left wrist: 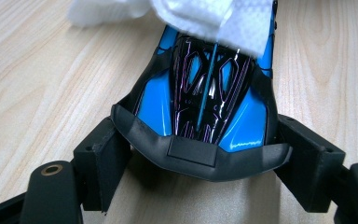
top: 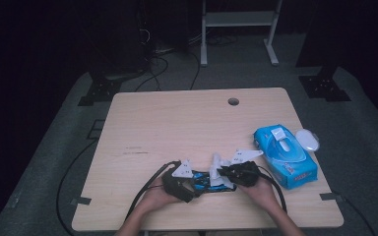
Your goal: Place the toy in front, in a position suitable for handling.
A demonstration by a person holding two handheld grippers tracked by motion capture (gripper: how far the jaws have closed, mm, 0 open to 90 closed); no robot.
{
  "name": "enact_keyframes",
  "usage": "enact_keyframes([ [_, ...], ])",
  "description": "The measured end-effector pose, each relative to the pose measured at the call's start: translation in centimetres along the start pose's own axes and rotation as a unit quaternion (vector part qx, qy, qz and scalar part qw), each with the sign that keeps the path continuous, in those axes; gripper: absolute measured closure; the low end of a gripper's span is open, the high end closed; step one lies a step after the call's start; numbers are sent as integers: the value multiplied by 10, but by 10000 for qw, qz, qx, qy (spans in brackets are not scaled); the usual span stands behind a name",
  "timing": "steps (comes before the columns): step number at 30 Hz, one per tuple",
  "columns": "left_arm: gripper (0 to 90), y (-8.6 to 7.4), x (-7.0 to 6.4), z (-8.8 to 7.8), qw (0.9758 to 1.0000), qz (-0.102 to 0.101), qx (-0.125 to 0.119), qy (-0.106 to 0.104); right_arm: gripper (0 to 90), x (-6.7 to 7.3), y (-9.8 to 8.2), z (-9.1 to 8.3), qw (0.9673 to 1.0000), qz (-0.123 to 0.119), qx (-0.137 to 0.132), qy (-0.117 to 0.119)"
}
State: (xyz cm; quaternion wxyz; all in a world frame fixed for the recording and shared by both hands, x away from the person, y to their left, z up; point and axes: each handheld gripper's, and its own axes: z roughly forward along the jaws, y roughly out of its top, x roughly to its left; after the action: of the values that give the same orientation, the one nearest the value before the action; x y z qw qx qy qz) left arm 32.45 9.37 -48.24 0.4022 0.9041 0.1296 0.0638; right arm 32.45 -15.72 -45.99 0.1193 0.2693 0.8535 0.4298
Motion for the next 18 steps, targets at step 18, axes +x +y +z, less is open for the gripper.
enact_keyframes([
  [18, 237, 0, 0, 0, 10000, -14, -14, -2, 848, 29, 17, 14, 9965, -437, -1, 715],
])
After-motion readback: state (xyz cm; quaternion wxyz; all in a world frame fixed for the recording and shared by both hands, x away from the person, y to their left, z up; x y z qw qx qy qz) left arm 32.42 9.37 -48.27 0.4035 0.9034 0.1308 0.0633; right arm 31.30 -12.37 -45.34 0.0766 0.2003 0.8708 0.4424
